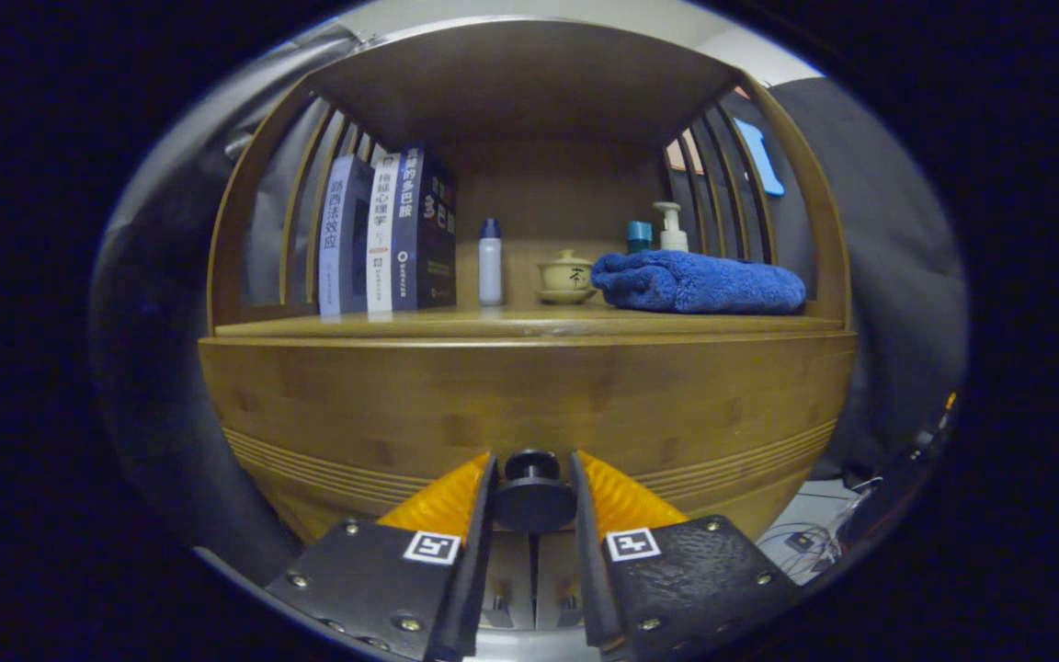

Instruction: Pull open the drawer, take out the items inside it, and place them on the countertop above the cabinet.

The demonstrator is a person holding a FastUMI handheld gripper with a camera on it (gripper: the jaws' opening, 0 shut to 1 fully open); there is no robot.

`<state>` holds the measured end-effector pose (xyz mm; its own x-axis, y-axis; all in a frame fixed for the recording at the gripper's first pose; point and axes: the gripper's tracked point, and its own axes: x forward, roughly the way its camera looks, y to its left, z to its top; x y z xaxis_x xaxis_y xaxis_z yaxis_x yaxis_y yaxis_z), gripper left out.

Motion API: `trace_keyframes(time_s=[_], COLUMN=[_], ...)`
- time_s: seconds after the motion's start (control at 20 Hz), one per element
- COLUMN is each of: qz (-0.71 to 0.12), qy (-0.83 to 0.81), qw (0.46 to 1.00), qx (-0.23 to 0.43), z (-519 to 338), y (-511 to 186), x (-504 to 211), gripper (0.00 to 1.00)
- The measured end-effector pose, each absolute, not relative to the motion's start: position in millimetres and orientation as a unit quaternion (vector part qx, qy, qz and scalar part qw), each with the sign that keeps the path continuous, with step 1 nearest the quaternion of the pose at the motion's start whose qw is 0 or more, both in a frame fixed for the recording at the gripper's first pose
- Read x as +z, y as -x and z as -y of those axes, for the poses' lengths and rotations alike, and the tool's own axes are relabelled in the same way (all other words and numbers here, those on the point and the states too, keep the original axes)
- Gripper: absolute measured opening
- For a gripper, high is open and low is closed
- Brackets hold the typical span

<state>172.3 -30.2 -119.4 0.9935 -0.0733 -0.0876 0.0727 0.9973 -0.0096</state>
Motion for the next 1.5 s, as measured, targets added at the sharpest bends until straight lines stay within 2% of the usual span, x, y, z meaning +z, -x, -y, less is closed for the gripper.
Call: trace_keyframes(time_s=[0.1, 0.3, 1.5], qz=[-0.054, -0.049, -0.065], qy=[-0.004, 0.009, 0.004], qw=[0.997, 0.997, 0.997], qx=[-0.052, -0.051, -0.029], z=[30.8, 27.0, 27.4], y=[-170.1, -164.8, -6.3], x=[-119.6, -121.4, -137.7], gripper=[0.37, 0.31, 0.31])
